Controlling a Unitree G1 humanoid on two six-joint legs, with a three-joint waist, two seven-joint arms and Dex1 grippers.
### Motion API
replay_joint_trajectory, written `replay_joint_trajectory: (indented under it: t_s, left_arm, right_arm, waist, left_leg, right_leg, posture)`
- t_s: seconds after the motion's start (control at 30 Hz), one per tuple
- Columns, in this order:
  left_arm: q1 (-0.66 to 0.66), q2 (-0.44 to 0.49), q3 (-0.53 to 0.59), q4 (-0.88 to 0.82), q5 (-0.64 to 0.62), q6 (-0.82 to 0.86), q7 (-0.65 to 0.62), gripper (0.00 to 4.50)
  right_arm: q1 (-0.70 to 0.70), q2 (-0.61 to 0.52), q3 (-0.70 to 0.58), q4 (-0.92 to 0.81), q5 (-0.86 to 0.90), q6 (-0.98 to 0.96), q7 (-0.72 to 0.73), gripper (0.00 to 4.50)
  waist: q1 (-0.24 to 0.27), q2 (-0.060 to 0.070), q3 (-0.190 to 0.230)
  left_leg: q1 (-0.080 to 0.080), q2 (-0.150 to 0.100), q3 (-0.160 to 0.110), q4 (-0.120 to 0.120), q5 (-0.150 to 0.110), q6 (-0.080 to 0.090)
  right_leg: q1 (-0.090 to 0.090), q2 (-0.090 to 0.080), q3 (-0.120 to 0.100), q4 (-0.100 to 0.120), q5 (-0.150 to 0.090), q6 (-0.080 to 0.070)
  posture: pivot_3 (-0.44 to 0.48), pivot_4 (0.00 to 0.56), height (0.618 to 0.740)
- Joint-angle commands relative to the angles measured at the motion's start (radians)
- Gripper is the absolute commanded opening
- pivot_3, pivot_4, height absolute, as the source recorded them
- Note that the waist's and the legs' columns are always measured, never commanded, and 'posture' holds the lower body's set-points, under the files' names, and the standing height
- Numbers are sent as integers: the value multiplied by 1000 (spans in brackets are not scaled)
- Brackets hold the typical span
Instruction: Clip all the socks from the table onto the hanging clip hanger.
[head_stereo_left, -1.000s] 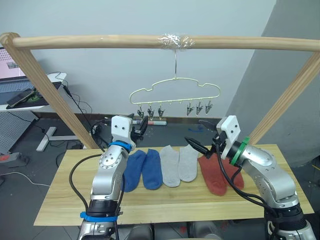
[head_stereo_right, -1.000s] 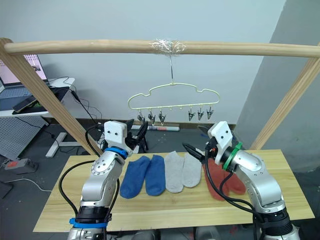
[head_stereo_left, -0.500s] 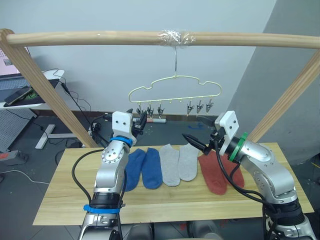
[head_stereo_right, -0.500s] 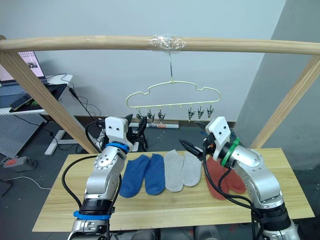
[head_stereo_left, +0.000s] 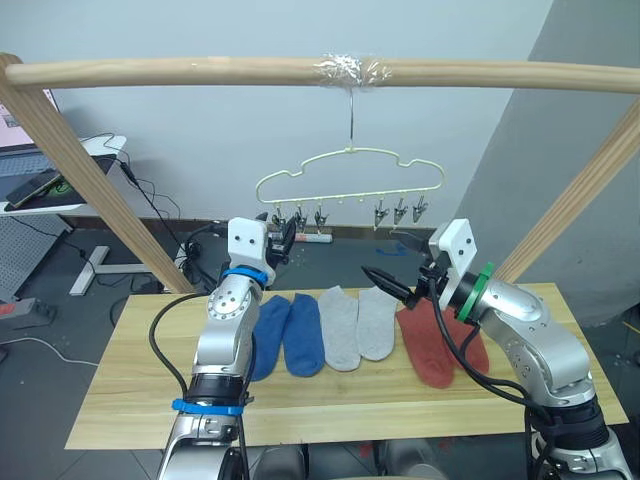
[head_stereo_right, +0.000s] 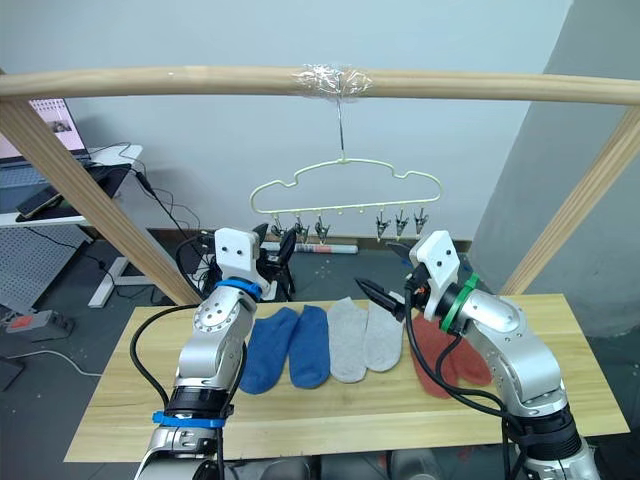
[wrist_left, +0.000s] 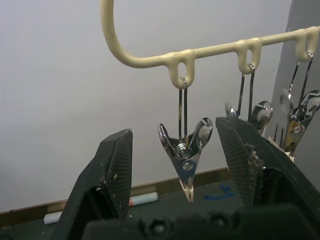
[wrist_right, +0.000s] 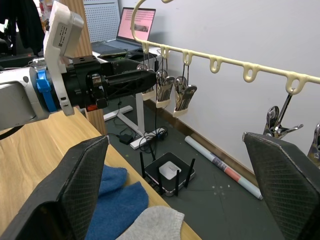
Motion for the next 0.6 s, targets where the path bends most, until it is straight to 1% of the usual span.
replay_joint_trajectory:
  t_s: [0.03, 0.27, 0.3, 0.37, 0.47, 0.57, 0.6]
  left_arm:
    - [-34, -2, 3, 3, 9, -35, 3, 2903]
    - [-50, 0, 8, 15, 11, -60, 2, 2903]
    - [-49, -1, 8, 10, 9, -63, -1, 2729]
    - [-48, 2, 4, 5, 11, -70, -5, 2403]
    - [-48, 3, -3, 0, 14, -77, -12, 1457]
    - [-52, 1, -4, 1, 12, -80, -16, 645]
    - [-55, 2, -4, 2, 14, -82, -18, 497]
  right_arm:
    - [-19, 1, -16, -51, 23, 1, -5, 4500]
    - [-14, -1, -23, -49, 25, 9, -10, 4500]
    - [-14, 1, -25, -49, 27, 11, -12, 4500]
    - [-15, 3, -26, -48, 28, 13, -16, 4500]
    - [-15, 3, -25, -46, 26, 12, -17, 4500]
    - [-14, 2, -26, -43, 24, 12, -18, 4500]
    - [-13, 1, -26, -42, 24, 12, -19, 4500]
  waist:
    - [0, 0, 1]
    - [0, -1, 4]
    - [0, -1, 4]
    - [0, -1, 4]
    - [0, -1, 5]
    - [0, -1, 5]
    - [-1, -1, 5]
  left_leg:
    - [0, 0, 0, 0, 0, 0]
    - [-4, 0, 0, 1, 0, 0]
    - [-5, 0, 0, 1, 0, 0]
    - [-5, 0, 0, 1, 0, 0]
    - [-5, 0, 0, 1, 0, 0]
    - [-5, 0, 0, 1, 0, 0]
    - [-5, 0, 0, 1, 0, 0]
  right_leg:
    - [0, 0, 0, 0, 0, 0]
    - [-5, 0, 0, 1, 1, -1]
    - [-5, 0, 0, 1, 2, -4]
    - [-5, 0, 0, 1, 3, -4]
    - [-5, 0, 0, 1, 3, -4]
    - [-5, 0, 0, 1, 3, -4]
    - [-5, 0, 0, 1, 3, -4]
  posture:
    - [-199, 148, 740]
    - [-198, 148, 740]
    - [-198, 148, 740]
    - [-195, 150, 740]
    - [-193, 148, 740]
    - [-194, 147, 740]
    - [-194, 147, 740]
